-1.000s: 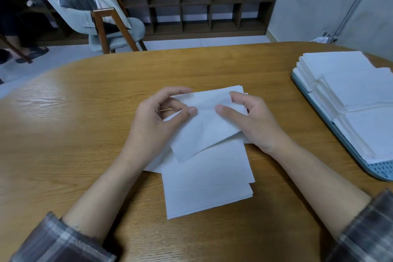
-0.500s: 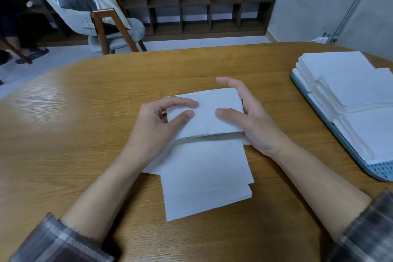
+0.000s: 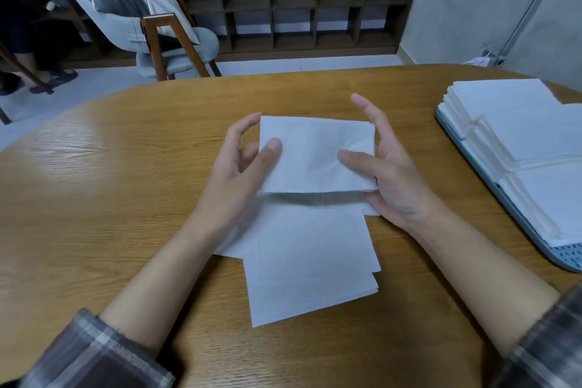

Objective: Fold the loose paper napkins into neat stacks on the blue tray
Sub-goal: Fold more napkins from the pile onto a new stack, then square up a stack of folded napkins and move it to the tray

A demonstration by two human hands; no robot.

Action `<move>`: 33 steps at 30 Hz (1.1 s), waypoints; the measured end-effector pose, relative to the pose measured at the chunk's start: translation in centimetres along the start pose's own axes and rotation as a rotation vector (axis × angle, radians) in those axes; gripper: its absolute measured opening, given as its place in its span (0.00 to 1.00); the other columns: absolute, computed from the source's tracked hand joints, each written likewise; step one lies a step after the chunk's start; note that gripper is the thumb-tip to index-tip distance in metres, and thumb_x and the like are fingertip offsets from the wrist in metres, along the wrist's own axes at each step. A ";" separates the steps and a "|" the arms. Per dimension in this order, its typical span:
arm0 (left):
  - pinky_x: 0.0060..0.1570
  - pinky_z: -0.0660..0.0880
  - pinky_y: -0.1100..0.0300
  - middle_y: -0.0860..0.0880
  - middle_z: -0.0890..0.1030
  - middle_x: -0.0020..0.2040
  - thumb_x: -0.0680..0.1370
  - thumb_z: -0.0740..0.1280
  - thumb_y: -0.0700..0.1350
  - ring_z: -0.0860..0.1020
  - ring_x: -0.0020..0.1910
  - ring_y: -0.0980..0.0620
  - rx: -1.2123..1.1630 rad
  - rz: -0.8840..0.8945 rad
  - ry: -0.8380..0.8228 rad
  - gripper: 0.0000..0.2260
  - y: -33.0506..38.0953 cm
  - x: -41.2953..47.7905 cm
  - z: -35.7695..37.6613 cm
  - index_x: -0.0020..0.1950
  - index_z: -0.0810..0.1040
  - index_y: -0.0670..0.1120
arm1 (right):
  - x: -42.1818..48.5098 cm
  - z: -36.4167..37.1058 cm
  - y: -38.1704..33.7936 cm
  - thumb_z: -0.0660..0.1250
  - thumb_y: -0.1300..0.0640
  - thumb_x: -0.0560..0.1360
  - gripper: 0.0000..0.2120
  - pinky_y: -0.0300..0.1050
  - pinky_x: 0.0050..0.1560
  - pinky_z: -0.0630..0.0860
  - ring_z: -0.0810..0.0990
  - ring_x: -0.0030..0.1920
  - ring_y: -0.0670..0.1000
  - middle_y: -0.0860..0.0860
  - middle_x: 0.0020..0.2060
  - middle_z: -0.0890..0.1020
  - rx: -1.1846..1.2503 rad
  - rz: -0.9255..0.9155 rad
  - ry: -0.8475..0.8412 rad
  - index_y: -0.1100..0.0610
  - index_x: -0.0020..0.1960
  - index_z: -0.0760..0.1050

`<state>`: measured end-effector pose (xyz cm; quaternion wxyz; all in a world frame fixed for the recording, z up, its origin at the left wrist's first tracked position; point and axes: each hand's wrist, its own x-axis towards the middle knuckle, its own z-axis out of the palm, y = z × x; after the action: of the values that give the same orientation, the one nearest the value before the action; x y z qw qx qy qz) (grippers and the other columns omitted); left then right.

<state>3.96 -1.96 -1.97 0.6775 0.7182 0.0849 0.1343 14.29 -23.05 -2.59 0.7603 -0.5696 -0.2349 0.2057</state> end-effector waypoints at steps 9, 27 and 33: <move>0.50 0.82 0.43 0.60 0.75 0.70 0.81 0.74 0.48 0.83 0.53 0.48 0.325 0.192 -0.066 0.28 -1.9 0.0 0.5 0.76 0.66 0.64 | 0.1 0.1 1.1 0.76 0.59 0.78 0.41 0.48 0.82 0.60 0.59 0.79 0.34 0.24 0.74 0.61 -0.633 -0.165 0.016 0.40 0.81 0.58; 0.41 0.73 0.69 0.70 0.75 0.50 0.82 0.73 0.46 0.77 0.41 0.61 0.544 0.392 0.030 0.34 1.1 0.2 1.8 0.82 0.59 0.56 | -2.6 0.6 -1.3 0.74 0.55 0.80 0.33 0.49 0.71 0.72 0.73 0.69 0.42 0.35 0.72 0.70 -0.702 -0.254 0.122 0.37 0.76 0.60; 0.69 0.70 0.64 0.74 0.62 0.73 0.81 0.73 0.50 0.70 0.72 0.60 0.467 0.334 -0.061 0.32 4.2 -0.1 4.6 0.79 0.59 0.63 | -5.0 -2.2 -4.6 0.71 0.57 0.81 0.22 0.25 0.55 0.70 0.71 0.60 0.27 0.22 0.59 0.72 -0.721 -0.201 0.102 0.40 0.72 0.73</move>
<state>5.04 -6.64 1.95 0.4646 0.8624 -0.0262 0.1993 11.77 -28.87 0.68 0.5383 -0.7842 -0.3087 0.0057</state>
